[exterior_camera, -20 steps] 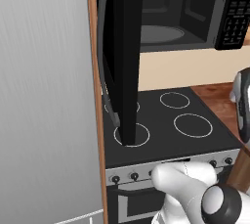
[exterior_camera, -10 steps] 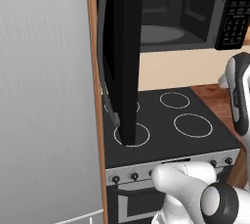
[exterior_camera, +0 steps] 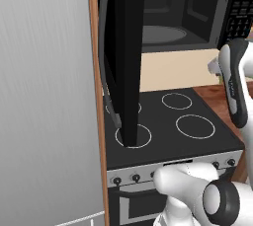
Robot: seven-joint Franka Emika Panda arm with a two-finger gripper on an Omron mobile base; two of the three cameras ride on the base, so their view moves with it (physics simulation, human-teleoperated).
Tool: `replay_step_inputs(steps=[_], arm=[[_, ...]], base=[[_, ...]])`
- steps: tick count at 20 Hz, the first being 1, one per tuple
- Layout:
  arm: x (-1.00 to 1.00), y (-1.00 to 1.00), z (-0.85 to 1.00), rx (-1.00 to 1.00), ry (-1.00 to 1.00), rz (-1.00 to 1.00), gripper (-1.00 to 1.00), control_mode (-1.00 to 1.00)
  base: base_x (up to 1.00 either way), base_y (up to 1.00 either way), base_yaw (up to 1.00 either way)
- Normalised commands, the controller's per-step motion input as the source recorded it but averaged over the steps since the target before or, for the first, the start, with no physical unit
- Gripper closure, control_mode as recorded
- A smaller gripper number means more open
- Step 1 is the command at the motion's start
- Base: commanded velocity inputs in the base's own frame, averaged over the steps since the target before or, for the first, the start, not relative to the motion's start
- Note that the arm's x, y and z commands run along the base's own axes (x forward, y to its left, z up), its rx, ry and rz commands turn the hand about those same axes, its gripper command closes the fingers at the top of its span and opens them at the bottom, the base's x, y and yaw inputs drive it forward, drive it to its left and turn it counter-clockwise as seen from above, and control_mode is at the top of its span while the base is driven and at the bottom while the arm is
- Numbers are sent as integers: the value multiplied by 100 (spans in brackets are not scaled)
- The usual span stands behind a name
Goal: Place the sponge inside the microwave to prepare for sanitizing.
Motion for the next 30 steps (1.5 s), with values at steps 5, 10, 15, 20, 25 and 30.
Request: replay_step_inputs(steps=[5, 10, 15, 20, 25, 30], arm=[[35, 43, 45, 0, -10, 4, 100, -100], [28, 39, 47, 0, -19, 10, 100, -100], [28, 32, 49, 0, -8, 4, 100, -100], [40, 23, 37, 0, -11, 6, 100, -100], [43, 21, 30, 0, -11, 2, 100, -100], [41, 21, 21, 3, 0, 4, 100, -100]], base=[[0, 0, 0], [0, 0, 0], [0, 0, 0], [0, 0, 0], [0, 0, 0], [0, 0, 0]])
